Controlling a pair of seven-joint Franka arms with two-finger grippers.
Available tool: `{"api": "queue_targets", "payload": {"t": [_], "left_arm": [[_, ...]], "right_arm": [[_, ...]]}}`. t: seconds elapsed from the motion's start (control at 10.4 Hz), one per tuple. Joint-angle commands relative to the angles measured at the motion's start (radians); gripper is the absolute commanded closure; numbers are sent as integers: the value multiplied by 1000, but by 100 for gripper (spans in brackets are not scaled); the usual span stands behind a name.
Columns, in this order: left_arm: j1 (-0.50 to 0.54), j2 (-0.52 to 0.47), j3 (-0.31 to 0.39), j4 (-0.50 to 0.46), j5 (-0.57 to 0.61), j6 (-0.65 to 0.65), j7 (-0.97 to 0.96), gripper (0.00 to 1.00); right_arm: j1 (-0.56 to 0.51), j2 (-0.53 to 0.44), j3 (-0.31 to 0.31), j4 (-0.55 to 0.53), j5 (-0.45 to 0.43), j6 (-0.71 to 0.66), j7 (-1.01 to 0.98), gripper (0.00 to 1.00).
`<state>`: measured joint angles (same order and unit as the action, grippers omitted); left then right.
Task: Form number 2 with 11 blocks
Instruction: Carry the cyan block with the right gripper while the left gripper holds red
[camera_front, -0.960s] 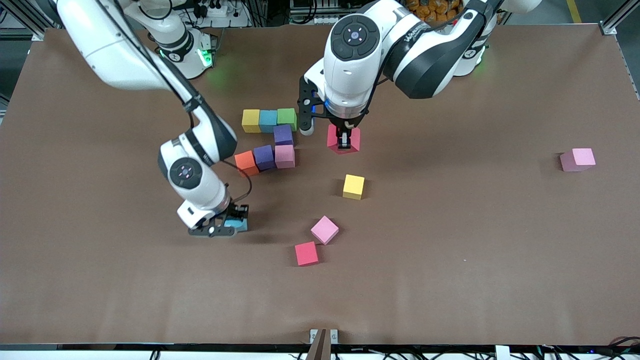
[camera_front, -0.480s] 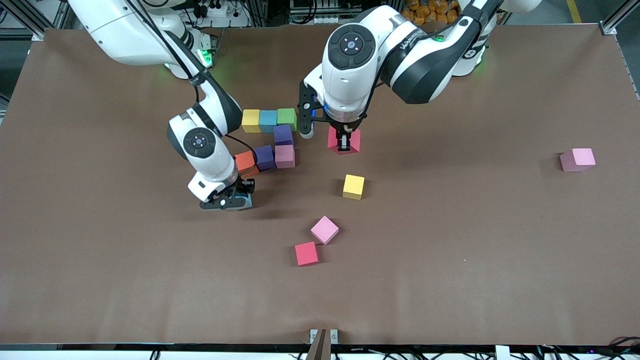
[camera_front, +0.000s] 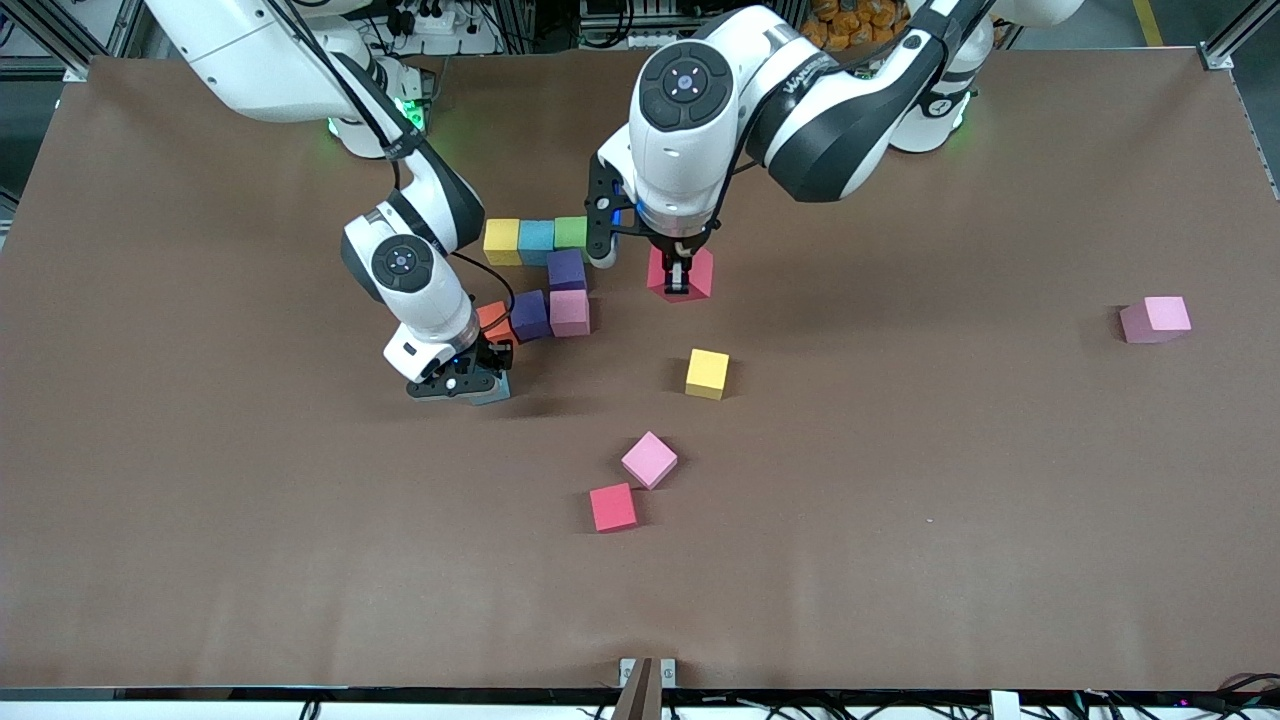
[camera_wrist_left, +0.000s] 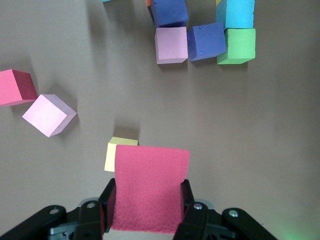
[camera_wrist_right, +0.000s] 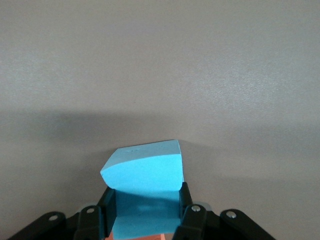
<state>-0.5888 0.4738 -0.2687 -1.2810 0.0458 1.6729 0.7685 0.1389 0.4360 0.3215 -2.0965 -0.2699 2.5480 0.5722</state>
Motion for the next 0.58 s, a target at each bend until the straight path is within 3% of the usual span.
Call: {"api": "queue_targets", "payload": {"t": [0.0, 0.48], "left_arm": [[0, -7, 5, -3, -20, -15, 23, 100], [0, -7, 5, -3, -21, -21, 23, 100]], "right_arm": [[-4, -53, 17, -43, 49, 0, 14, 100], [-1, -66, 28, -51, 98, -41, 17, 100]]}}
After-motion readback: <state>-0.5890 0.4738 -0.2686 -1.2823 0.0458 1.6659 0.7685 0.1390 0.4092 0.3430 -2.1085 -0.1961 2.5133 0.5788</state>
